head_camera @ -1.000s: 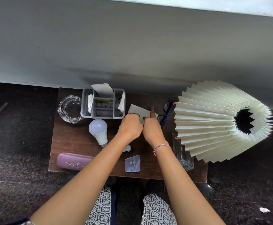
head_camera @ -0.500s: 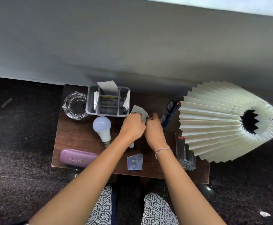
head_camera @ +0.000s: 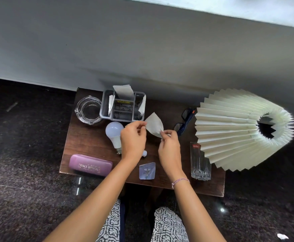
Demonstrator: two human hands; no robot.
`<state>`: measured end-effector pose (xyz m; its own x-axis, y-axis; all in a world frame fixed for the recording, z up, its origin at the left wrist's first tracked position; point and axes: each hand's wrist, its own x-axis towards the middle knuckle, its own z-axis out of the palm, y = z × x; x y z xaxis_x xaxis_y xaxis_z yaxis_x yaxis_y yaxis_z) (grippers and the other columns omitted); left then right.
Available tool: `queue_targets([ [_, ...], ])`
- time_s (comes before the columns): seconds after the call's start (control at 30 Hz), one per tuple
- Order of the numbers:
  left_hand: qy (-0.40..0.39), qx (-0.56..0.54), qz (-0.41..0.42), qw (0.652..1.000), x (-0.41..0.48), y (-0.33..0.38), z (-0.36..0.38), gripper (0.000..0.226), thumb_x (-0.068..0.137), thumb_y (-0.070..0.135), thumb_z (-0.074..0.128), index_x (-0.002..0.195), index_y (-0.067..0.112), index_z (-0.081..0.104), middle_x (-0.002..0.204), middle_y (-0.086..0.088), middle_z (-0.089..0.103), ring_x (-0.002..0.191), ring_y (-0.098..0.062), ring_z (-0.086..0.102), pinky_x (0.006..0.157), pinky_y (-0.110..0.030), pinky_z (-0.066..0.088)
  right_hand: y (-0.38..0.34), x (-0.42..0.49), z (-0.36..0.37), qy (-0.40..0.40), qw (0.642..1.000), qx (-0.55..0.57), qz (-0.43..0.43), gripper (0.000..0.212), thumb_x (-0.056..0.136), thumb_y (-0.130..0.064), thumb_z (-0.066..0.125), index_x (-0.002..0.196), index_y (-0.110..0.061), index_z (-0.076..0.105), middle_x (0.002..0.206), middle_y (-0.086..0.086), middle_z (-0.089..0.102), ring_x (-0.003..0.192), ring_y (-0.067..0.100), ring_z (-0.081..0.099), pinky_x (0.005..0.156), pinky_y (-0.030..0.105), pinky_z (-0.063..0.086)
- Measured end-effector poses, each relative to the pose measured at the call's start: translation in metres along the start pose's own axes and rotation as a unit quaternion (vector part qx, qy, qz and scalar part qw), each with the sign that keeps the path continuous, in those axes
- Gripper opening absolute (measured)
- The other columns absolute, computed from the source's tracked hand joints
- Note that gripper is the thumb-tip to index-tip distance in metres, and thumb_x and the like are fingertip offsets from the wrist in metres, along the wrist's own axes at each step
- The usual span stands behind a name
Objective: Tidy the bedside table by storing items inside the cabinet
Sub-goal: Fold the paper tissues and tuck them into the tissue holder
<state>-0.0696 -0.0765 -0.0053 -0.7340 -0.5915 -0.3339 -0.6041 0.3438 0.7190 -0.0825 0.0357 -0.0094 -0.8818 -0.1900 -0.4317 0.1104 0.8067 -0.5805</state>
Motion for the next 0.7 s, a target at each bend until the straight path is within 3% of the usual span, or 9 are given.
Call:
queue_targets([
  [0.1, 0.05, -0.074, -0.036, 0.995, -0.006, -0.01, -0.011, 0.014, 0.085, 0.007, 0.063, 0.094, 0.018, 0.065, 0.087, 0.006, 0.066, 0.073, 0.001, 0.06, 0.068, -0.011, 0.053, -0.004, -0.011, 0.001, 0.007, 1.0, 0.014, -0.016, 0.034, 0.094, -0.001, 0.041, 0.124, -0.004, 0.057, 0.125, 0.004, 0.046, 0.095, 0.013, 0.054, 0.075, 0.016, 0.041],
  [0.17, 0.061, -0.117, -0.062, 0.989, -0.008, -0.016, -0.016, 0.019, 0.082, 0.008, 0.068, 0.099, 0.014, 0.063, 0.092, 0.003, 0.065, 0.079, 0.001, 0.061, 0.067, -0.006, 0.05, -0.008, -0.018, 0.003, 0.005, 0.999, 0.026, -0.025, 0.035, 0.094, -0.002, 0.042, 0.126, -0.006, 0.057, 0.125, 0.003, 0.046, 0.096, 0.009, 0.052, 0.076, 0.014, 0.039],
  [0.27, 0.051, -0.175, -0.099, 0.978, -0.012, -0.025, -0.02, 0.036, 0.078, 0.011, 0.073, 0.112, 0.012, 0.06, 0.102, 0.001, 0.065, 0.091, -0.005, 0.063, 0.067, 0.001, 0.045, -0.016, -0.027, 0.007, 0.0, 0.998, 0.058, -0.029, 0.035, 0.095, -0.005, 0.043, 0.127, -0.008, 0.056, 0.126, 0.001, 0.047, 0.099, 0.006, 0.052, 0.081, 0.012, 0.039],
  [0.4, 0.001, -0.289, -0.172, 0.942, -0.013, -0.032, -0.027, 0.052, 0.076, 0.013, 0.075, 0.124, 0.013, 0.055, 0.101, -0.002, 0.069, 0.088, -0.005, 0.067, 0.073, -0.009, 0.051, -0.029, -0.035, 0.013, -0.01, 0.995, 0.101, -0.026, 0.035, 0.096, -0.009, 0.044, 0.13, -0.008, 0.054, 0.128, 0.0, 0.046, 0.109, 0.006, 0.05, 0.093, 0.015, 0.041],
  [0.47, -0.023, -0.287, -0.181, 0.94, -0.01, -0.036, -0.03, 0.048, 0.076, 0.013, 0.076, 0.121, 0.01, 0.058, 0.101, -0.007, 0.071, 0.088, -0.009, 0.068, 0.072, -0.013, 0.051, -0.035, -0.037, 0.016, -0.022, 0.992, 0.123, -0.026, 0.035, 0.096, -0.01, 0.045, 0.131, -0.008, 0.052, 0.128, -0.001, 0.045, 0.113, 0.009, 0.052, 0.098, 0.022, 0.044],
  [0.63, -0.001, -0.229, -0.162, 0.96, 0.003, -0.038, -0.046, 0.031, 0.076, 0.01, 0.075, 0.105, 0.003, 0.068, 0.094, -0.016, 0.072, 0.08, -0.017, 0.066, 0.076, -0.028, 0.055, -0.051, -0.036, 0.022, -0.034, 0.985, 0.163, -0.038, 0.034, 0.095, -0.01, 0.049, 0.128, -0.013, 0.055, 0.125, -0.002, 0.047, 0.105, 0.003, 0.053, 0.092, 0.012, 0.042],
  [0.7, 0.017, -0.192, -0.127, 0.973, 0.009, -0.037, -0.055, 0.018, 0.075, 0.013, 0.076, 0.091, 0.007, 0.071, 0.085, -0.01, 0.072, 0.076, -0.016, 0.066, 0.078, -0.035, 0.056, -0.058, -0.033, 0.023, -0.033, 0.984, 0.172, -0.045, 0.032, 0.094, -0.009, 0.051, 0.125, -0.016, 0.058, 0.122, -0.003, 0.048, 0.1, 0.002, 0.056, 0.088, 0.015, 0.046],
])
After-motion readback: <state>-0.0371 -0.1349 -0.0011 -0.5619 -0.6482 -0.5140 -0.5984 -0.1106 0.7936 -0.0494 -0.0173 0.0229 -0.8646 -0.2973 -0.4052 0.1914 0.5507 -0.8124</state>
